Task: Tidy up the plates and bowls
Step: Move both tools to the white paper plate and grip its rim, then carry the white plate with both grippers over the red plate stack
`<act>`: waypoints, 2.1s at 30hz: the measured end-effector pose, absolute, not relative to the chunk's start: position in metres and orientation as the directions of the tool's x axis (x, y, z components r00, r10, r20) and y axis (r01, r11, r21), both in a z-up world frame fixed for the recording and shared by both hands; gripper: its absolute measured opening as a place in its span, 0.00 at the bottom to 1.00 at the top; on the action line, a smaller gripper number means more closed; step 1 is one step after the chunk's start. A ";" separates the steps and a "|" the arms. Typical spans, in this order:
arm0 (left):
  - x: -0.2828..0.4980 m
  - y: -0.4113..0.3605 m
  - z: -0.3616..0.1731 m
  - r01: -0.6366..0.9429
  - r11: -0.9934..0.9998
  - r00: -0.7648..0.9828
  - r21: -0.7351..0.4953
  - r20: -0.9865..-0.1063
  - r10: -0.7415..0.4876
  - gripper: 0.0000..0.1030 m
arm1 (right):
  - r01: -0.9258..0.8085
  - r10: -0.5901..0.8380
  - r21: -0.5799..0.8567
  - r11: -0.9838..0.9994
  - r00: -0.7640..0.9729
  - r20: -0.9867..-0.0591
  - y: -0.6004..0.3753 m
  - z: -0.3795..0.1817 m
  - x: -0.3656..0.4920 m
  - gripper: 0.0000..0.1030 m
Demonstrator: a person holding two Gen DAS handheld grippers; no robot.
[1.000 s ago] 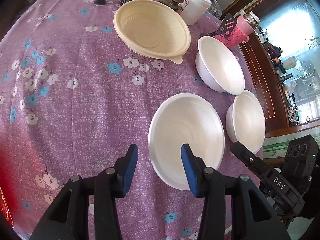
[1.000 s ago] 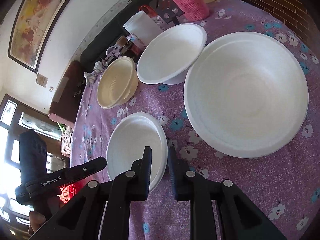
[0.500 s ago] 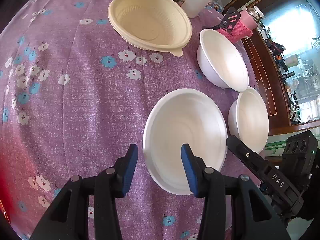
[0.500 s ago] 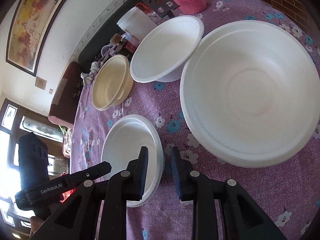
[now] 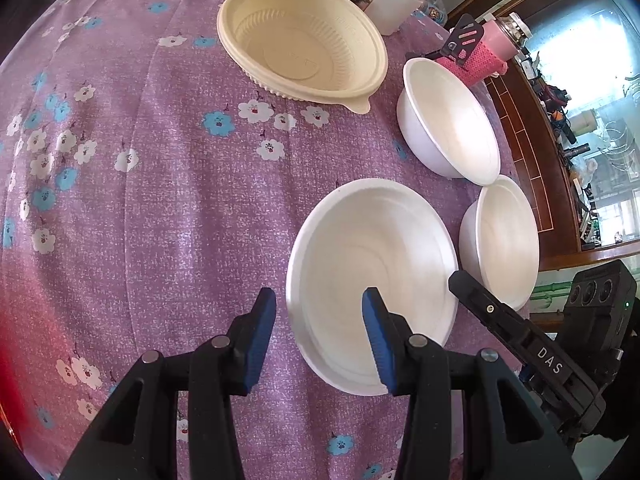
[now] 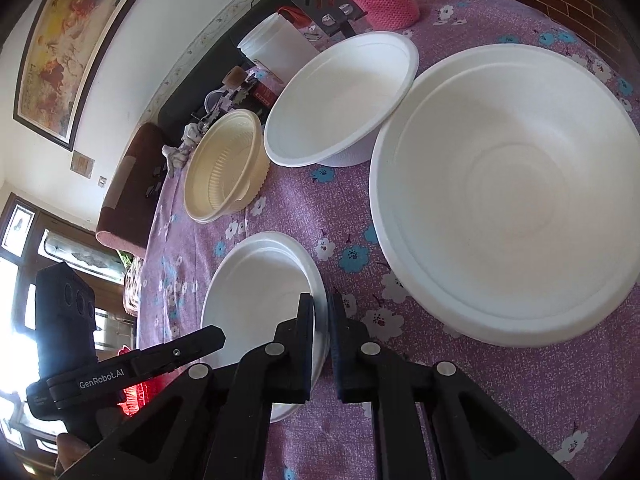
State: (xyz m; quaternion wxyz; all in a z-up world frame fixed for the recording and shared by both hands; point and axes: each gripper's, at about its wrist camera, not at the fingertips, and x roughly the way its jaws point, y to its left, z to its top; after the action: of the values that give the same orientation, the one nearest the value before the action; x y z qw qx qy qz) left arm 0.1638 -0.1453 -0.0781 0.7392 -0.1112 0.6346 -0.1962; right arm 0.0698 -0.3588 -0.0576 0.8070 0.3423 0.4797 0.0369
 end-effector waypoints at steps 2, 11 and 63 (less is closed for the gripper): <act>0.164 -0.146 -0.079 0.152 0.897 0.114 -0.415 -0.894 -0.433 0.42 | 0.271 0.388 0.587 0.763 0.535 -0.751 -0.359 -0.058 0.071 0.08; 0.165 -0.140 -0.068 0.161 0.906 0.148 -0.391 -0.898 -0.414 0.42 | 0.279 0.372 0.579 0.766 0.542 -0.753 -0.360 -0.060 0.072 0.07; 0.134 -0.034 -0.026 0.120 0.911 0.305 -0.395 -0.858 -0.412 0.07 | 0.134 0.391 0.538 0.832 0.547 -0.740 -0.264 -0.017 0.072 0.08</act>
State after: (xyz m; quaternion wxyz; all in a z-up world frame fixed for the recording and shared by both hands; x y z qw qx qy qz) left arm 0.1338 -0.0336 -0.0263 0.7975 -0.1292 0.5653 -0.1668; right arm 0.0722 -0.2636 -0.0167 0.8340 0.2794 0.4694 0.0772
